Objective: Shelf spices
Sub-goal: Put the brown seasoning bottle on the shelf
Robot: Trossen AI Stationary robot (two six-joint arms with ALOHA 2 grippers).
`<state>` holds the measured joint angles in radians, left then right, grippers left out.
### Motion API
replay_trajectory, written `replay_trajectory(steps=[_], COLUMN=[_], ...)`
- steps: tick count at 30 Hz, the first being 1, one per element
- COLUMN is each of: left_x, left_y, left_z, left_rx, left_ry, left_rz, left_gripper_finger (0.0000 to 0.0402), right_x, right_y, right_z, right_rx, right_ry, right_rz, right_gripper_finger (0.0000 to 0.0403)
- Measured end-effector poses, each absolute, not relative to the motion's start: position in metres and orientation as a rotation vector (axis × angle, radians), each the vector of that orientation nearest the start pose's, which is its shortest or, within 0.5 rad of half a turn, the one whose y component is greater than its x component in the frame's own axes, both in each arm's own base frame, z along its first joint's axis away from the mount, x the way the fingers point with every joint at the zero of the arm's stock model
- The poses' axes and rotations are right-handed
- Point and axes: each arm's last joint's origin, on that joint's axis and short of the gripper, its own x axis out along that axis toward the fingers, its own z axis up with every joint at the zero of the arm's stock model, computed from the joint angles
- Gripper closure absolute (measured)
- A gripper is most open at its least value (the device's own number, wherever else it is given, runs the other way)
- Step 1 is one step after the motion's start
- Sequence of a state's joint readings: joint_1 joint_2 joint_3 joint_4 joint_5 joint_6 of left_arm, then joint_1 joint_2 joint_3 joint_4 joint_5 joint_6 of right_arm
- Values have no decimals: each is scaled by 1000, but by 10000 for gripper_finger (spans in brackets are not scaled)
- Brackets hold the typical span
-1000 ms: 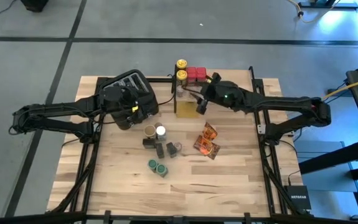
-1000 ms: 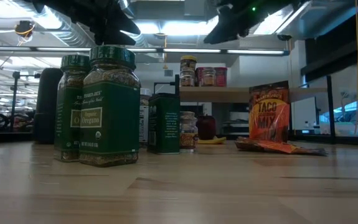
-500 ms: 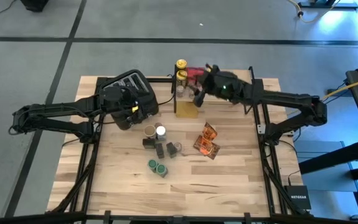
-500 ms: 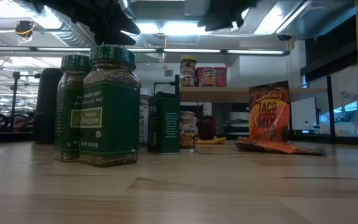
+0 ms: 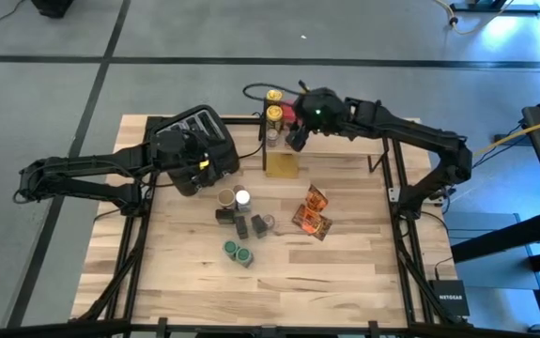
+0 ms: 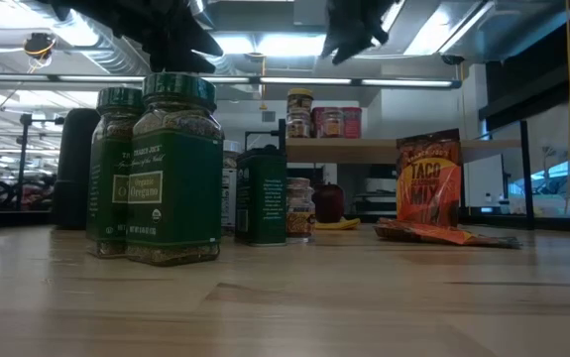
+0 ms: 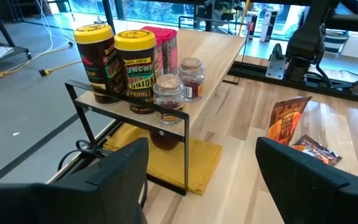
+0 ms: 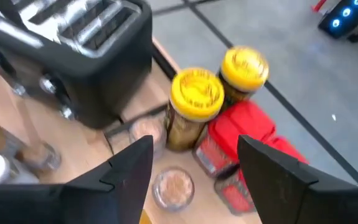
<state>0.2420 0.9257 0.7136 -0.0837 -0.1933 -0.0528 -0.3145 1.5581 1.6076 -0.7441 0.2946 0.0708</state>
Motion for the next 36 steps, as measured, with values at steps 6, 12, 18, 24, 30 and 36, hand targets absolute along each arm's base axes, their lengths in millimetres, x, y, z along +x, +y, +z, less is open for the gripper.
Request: replay_trajectory(steps=[6,12,18,24,30,36], left_x=[198,198,198,198,198,198], left_y=[55,55,55,55,55,55], left_z=[293,293,293,293,293,293], left_rx=[-59,-59,-59,-59,-59,-59], left_ry=[292,291,290,289,291,291], left_rz=[440,440,440,440,440,440], left_gripper_finger=[112,112,112,112,112,112], right_x=[317,317,318,320,329,330], right_y=[-112,-112,-111,-113,-118,-118], right_z=[346,321,313,308,298,298], right_rx=[60,50,71,61,58,47], right_ry=[755,817,817,813,822,818], right_rz=[-601,-593,-547,-571,-542,-552], right_gripper_finger=[165,165,165,165,165,203])
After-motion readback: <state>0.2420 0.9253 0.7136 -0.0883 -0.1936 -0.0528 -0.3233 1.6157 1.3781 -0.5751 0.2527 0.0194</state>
